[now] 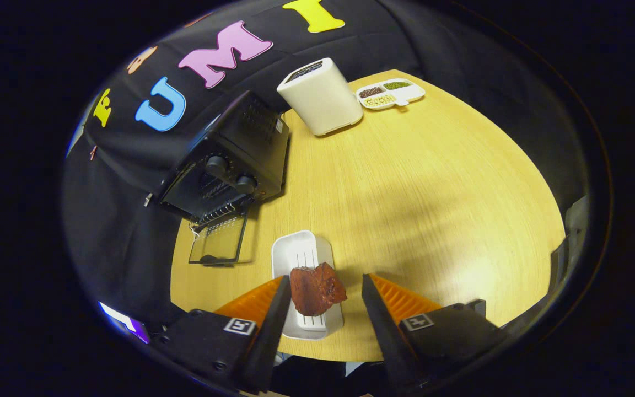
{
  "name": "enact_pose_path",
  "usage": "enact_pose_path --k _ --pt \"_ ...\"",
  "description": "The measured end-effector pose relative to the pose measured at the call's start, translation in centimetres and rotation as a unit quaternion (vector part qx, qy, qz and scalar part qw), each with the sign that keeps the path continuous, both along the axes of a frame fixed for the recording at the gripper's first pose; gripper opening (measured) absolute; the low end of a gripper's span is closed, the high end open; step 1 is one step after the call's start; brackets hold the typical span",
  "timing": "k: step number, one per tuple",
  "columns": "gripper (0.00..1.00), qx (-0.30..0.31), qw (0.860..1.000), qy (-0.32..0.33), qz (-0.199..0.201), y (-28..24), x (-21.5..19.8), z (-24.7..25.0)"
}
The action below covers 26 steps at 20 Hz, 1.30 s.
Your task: Open the toaster oven, put the food inside, and close the toaster oven door.
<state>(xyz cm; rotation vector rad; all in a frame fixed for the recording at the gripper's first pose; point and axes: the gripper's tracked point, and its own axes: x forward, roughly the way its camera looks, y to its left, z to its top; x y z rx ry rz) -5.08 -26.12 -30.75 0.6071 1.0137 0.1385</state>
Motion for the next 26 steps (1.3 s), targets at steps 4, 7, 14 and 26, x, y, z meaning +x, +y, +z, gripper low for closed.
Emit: enact_pose_path --k 4,7,14,26 --pt "0.51 0.019 1.000 0.005 0.001 0.1 0.4 -0.4" --pt "0.41 0.014 1.000 0.002 0.015 -0.1 0.1 -0.9" --pt "0.16 0.077 0.997 0.030 0.007 0.6 -0.4 0.1" --pt "0.16 0.070 0.997 0.020 0.001 -2.2 0.0 2.2"
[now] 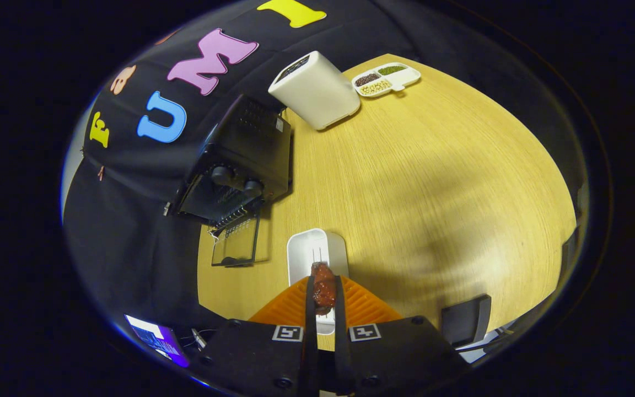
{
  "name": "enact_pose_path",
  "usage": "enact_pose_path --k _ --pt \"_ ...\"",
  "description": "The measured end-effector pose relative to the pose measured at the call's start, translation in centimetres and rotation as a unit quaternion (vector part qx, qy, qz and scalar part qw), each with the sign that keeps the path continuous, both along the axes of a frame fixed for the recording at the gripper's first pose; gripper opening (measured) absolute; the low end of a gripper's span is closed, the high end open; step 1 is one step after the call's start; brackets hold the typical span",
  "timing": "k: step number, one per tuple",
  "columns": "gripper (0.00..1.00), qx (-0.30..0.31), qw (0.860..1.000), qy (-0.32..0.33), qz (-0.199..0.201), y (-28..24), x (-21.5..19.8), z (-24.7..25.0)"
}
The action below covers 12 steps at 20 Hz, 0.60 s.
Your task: Open the toaster oven, put the food inside, and close the toaster oven door.
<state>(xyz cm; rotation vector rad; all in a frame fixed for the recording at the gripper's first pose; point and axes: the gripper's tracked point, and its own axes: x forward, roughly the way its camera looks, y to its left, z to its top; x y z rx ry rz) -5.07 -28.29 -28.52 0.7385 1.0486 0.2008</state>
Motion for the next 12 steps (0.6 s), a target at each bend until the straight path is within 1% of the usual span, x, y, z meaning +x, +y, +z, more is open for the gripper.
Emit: enact_pose_path --k 3,7,10,12 --pt "0.16 0.012 1.000 -0.019 -0.012 0.0 1.1 2.8" --pt "0.16 0.044 0.998 -0.038 -0.031 1.9 2.4 6.7" --pt "0.16 0.053 0.998 -0.033 -0.029 4.5 2.5 7.9" --pt "0.16 0.056 0.998 -0.036 -0.020 6.7 2.5 8.7"
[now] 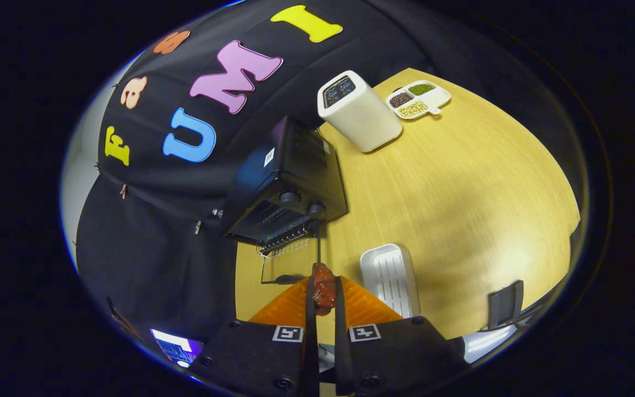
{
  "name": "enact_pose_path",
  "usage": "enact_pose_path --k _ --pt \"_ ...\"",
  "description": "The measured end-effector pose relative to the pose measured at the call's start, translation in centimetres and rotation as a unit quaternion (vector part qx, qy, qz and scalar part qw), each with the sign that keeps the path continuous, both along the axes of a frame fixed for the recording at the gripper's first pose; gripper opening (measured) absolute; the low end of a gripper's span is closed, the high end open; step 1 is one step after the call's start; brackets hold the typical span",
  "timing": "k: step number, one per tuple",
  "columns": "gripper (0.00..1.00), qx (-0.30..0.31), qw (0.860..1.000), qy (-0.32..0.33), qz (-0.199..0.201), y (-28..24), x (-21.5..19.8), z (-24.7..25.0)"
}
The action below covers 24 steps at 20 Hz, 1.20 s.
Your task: Open the toaster oven, put the food inside, and close the toaster oven door.
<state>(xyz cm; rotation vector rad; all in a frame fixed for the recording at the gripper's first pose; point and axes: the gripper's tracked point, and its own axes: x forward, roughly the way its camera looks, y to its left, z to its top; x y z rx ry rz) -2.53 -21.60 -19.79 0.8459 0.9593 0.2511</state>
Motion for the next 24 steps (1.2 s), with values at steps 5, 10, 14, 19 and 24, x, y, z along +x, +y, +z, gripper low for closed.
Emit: enact_pose_path --k 5,10,14,19,24 --pt "0.16 0.021 1.000 -0.007 0.003 6.4 0.2 1.3" --pt "0.15 0.038 0.999 -0.014 -0.014 12.6 1.1 1.5" --pt "0.15 0.042 0.997 -0.043 -0.053 15.8 3.4 1.2" --pt "0.16 0.050 0.990 -0.064 -0.117 18.6 7.5 -0.5" --pt "0.15 0.042 0.977 -0.106 -0.179 20.0 12.0 -1.8"
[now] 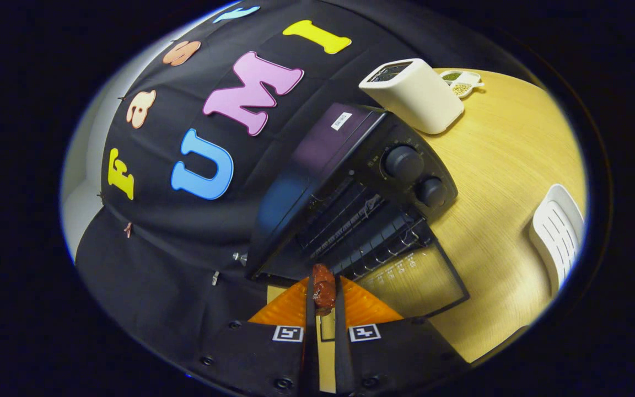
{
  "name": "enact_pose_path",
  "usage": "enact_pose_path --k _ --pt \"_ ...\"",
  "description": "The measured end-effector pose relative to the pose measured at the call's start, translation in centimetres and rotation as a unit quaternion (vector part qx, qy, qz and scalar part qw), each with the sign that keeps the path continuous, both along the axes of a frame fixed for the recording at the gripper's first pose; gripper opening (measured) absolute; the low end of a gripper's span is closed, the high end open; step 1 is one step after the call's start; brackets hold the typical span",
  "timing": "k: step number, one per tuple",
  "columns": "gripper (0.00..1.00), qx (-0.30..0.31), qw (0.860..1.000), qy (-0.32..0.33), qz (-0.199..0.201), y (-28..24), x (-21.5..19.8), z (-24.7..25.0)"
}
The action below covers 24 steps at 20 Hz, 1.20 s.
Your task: Open the toaster oven, put the food inside, and close the toaster oven door.
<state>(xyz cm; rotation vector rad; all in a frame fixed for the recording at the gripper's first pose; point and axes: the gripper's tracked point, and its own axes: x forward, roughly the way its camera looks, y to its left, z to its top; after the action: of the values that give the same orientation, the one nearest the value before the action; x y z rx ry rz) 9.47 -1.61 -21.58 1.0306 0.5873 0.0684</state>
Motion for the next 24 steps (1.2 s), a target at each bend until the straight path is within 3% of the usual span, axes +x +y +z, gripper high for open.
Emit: enact_pose_path --k 8,16,18,21,24 --pt "0.15 0.033 0.996 -0.013 -0.078 2.7 6.2 -3.6" --pt "0.19 -0.020 0.996 -0.003 -0.086 3.1 7.9 -5.9" --pt "0.32 -0.066 0.995 0.002 -0.075 2.5 7.3 -6.1" --pt "0.61 -0.123 0.991 -0.004 -0.058 1.6 7.2 -5.8" --pt "0.84 -0.176 0.984 -0.018 -0.020 2.0 6.4 -4.9"
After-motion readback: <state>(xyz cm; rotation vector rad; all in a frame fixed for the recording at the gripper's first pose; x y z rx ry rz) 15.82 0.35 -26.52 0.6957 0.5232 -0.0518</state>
